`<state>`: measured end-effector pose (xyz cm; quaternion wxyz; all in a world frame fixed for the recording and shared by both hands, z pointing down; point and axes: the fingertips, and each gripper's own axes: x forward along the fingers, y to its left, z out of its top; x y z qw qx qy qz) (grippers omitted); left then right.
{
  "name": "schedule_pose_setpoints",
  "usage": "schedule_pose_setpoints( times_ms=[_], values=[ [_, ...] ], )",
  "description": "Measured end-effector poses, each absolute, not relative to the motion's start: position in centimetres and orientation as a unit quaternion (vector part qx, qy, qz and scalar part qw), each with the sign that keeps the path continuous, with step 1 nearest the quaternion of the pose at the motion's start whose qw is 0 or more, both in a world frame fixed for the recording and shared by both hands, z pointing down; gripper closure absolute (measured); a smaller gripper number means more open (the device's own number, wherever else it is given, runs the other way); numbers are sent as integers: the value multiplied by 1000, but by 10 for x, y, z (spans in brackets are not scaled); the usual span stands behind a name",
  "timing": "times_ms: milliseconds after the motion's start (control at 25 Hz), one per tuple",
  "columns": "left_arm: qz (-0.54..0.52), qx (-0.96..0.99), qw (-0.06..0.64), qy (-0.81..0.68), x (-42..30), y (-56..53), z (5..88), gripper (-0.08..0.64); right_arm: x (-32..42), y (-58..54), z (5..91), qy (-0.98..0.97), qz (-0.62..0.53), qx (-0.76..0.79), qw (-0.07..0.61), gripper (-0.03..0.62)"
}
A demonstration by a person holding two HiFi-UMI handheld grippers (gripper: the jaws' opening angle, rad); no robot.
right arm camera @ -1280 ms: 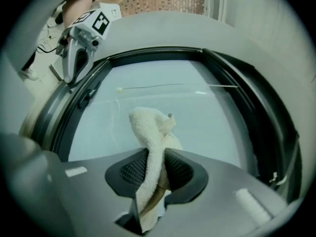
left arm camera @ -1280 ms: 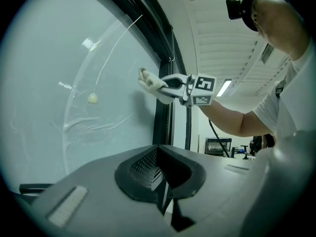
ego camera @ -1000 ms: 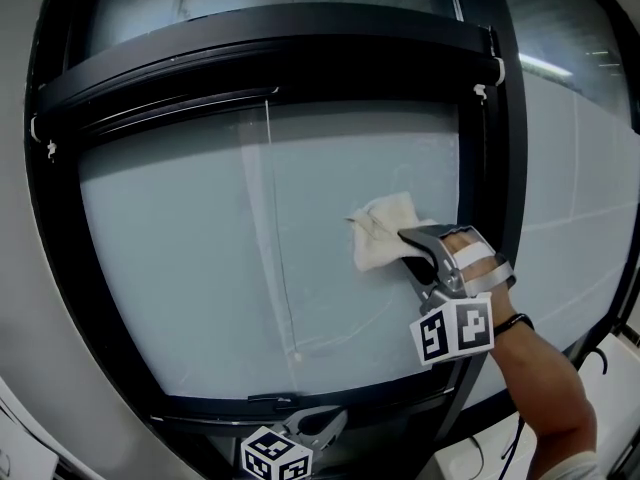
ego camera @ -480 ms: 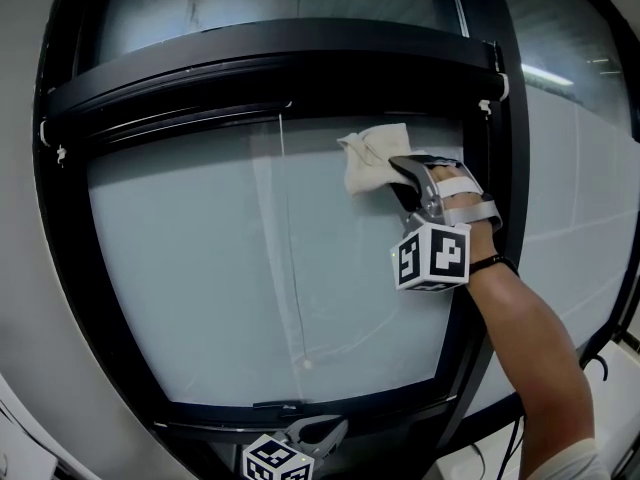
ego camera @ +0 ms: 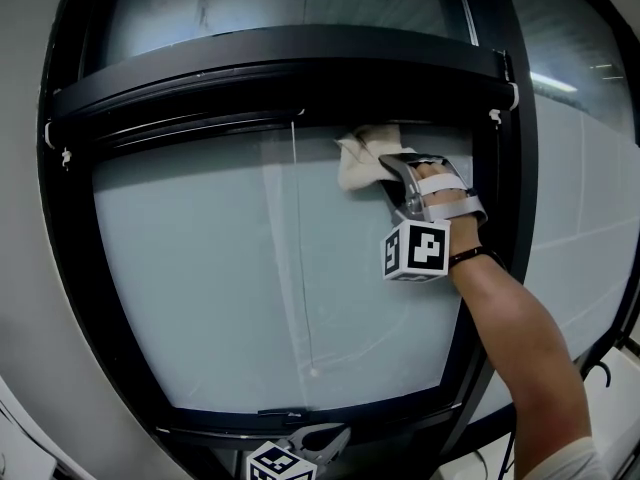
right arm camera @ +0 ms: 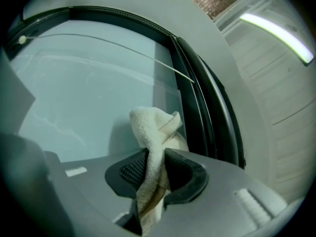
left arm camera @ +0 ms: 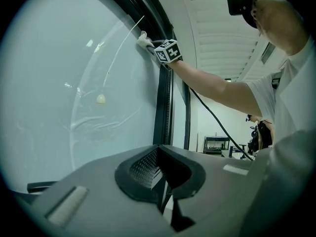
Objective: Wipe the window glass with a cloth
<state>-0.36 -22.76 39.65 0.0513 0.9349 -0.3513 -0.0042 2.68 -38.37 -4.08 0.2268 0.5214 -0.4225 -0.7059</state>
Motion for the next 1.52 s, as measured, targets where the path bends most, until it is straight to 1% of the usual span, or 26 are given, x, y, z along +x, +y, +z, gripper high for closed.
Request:
schedule_pose_setpoints(
  times_ms=[400,680,1120,1520],
  values=[
    [-7,937,55,-344,-2,-236,398,543,21,-396,-35,-414,-711,516,237,503],
    [-10,938,64,-342,0,-242,405,543,20,-402,-25,-386,-719,516,260,503],
    [-2,937,61,-344,4,-245,410,543,20,-402,-14,-408,-718,505,253,505],
    [1,935,69,-347,0,-243,414,543,18,-401,13,-412,-723,489,263,505]
  ],
)
